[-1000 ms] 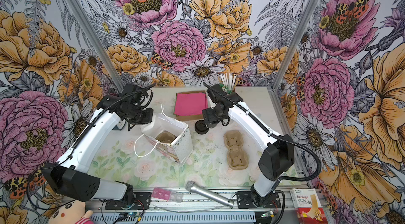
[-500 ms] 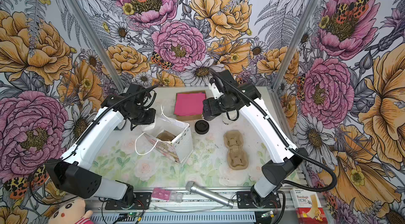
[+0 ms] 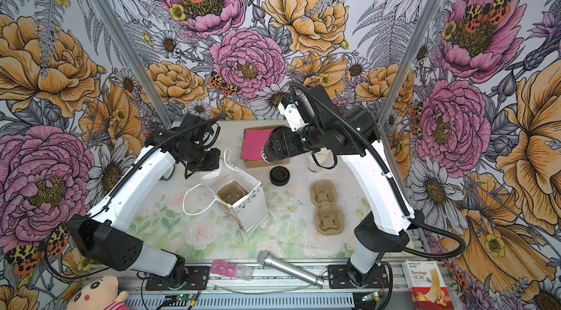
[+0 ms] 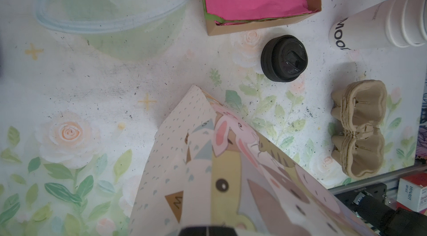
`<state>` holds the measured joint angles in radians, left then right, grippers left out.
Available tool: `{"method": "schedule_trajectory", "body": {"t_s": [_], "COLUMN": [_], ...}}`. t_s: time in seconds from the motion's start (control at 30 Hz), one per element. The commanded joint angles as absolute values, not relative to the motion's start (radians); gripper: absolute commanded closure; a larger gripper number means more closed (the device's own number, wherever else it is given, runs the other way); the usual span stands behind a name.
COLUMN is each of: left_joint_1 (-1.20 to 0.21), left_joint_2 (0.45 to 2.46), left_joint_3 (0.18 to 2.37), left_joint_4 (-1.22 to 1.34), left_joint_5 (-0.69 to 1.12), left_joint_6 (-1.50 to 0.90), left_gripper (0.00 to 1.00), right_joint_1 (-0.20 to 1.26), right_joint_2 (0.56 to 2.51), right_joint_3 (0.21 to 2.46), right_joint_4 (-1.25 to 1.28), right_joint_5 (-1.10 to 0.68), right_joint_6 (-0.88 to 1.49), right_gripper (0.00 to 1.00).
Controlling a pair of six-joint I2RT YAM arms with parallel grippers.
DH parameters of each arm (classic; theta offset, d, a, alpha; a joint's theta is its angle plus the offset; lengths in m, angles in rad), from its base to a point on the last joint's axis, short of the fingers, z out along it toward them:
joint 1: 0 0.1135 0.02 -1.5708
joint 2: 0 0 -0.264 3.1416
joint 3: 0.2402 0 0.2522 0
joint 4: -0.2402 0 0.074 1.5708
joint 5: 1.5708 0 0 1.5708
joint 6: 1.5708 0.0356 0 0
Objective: Pack a coffee takeout order
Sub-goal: Place the coffee cup in the cup tray.
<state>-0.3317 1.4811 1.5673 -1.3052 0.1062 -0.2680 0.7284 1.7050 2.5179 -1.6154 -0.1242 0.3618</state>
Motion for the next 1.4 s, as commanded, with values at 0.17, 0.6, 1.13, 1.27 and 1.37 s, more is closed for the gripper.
{"method": "schedule_trajectory", "body": {"t_s": [0.17,0.6,1.13,1.27,1.37], "left_joint_1": [-0.333,-0.324,-0.326,-0.327,-0.327], "left_joint_2": [1.463,1.474,1.462,1.456,1.45], "left_joint_3": [1.593,1.608,1.601,1.593,1.587], "left_joint_4": [-1.325,-1.325,-1.325,-1.325,-1.322], "left_joint_5": [0.173,0.196,0.203,0.202,0.205], "left_joint_6": [-0.317,-0.342,-0.348,-0.343,-0.342], "left_gripper": [1.0,1.0,1.0,1.0,1.0], "right_joint_1": [0.853,1.035,1.12,1.122,1.123], "right_joint_2": [1.722,1.763,1.908,1.944,1.97], "right_joint_3": [2.579,2.591,2.606,2.607,2.608], "right_joint_4": [-1.66,-1.616,-1.564,-1.588,-1.612], "right_joint_5": [-0.167,-0.121,0.001,0.04,0.069], "right_joint_6": [0.435,0.49,0.526,0.525,0.515], "right_gripper": [0.13,0.14,0.14,0.14,0.14]}}
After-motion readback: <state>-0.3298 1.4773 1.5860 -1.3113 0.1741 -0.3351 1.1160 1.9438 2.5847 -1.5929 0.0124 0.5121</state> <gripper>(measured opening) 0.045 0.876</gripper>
